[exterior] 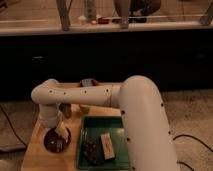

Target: Place fork in purple bowl

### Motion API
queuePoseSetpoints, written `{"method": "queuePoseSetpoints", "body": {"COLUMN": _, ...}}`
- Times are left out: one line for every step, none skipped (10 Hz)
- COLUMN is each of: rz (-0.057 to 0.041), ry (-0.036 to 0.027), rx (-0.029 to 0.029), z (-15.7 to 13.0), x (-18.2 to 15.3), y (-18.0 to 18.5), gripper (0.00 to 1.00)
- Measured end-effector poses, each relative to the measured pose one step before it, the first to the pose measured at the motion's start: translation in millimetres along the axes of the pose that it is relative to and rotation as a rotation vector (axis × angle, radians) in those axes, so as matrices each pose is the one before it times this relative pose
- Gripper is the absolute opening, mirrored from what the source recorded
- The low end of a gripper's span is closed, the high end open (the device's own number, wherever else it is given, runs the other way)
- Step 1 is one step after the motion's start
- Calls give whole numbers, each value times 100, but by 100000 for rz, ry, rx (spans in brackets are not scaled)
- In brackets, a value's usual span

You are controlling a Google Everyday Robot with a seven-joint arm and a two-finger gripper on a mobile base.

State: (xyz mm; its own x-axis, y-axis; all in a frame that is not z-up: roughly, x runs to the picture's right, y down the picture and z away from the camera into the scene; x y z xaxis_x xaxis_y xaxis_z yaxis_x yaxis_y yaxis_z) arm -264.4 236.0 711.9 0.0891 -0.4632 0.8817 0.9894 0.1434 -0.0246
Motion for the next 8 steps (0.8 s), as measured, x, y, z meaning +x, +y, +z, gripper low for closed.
{"method": "queuePoseSetpoints", "body": {"rz": -16, "ry": 337, "rx": -167, "z": -52, "x": -32, "y": 192, "gripper": 80}}
{"method": "queuePoseSetpoints", "body": {"rz": 99, "ry": 318, "rx": -110, "z": -76, "x": -15, "y": 174, "gripper": 80}}
{"method": "queuePoseSetpoints", "body": {"rz": 234, "ry": 204, "rx": 21, "z": -24, "x": 11, "y": 151, "gripper": 80}}
{"method": "queuePoseSetpoints", "body": {"rz": 224, "ry": 341, "rx": 303, "z": -73, "x": 4, "y": 113, "gripper": 80}}
{"method": "queuePoseSetpoints", "body": {"rz": 176, "ry": 199, "rx": 117, "z": -24, "x": 18, "y": 109, "gripper": 80}}
{"method": "queuePoseSetpoints", "body": {"rz": 186, "ry": 115, "rx": 210, "z": -51, "x": 29, "y": 39, "gripper": 80}}
{"method": "queuePoseSetpoints", "body": {"rz": -24, "ry": 0, "rx": 7, "z": 5, "x": -7, "y": -14, "gripper": 80}}
{"method": "queuePoseSetpoints", "body": {"rz": -151, "ry": -24, "rx": -25, "z": 21, "x": -50, "y": -67, "gripper": 80}}
